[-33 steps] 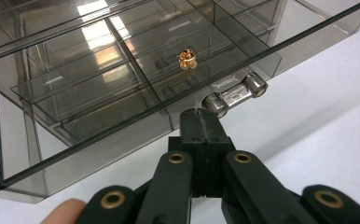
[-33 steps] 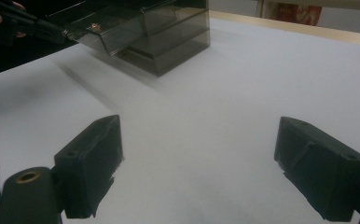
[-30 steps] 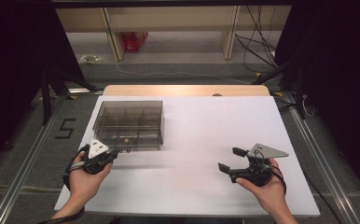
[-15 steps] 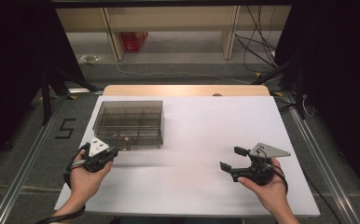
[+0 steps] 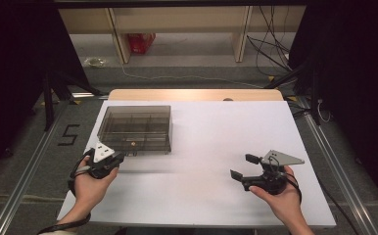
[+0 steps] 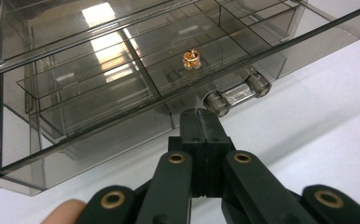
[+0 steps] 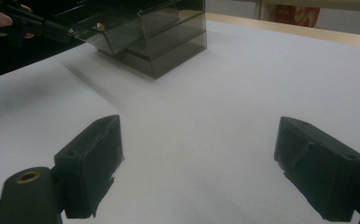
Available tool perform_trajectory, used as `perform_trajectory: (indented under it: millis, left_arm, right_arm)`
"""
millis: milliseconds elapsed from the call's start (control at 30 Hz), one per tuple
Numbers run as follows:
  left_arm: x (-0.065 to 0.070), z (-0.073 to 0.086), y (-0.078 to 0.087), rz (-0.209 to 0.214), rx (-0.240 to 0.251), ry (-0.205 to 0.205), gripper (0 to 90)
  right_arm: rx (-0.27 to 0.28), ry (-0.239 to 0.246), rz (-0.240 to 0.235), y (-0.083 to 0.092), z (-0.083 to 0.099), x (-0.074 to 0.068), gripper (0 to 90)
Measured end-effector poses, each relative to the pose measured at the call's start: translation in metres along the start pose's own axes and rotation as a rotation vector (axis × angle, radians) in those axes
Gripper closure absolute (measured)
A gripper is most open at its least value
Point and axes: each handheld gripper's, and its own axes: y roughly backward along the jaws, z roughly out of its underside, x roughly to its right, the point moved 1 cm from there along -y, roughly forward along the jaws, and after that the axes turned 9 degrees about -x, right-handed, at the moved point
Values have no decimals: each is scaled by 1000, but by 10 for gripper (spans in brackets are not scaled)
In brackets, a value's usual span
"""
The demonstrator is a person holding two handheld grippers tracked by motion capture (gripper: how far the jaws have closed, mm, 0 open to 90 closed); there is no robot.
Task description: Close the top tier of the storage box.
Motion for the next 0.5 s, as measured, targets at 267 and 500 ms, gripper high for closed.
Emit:
perform_trajectory:
  millis: [267, 500]
  left_arm:
    - [-3, -4, -5, -10, 6, 5, 900]
    - [-6, -6, -9, -16, 10, 11, 900]
  right_arm:
    - [-3, -1, 0, 0, 0, 0, 160]
    - [-4, -3, 0, 0, 0, 0, 159]
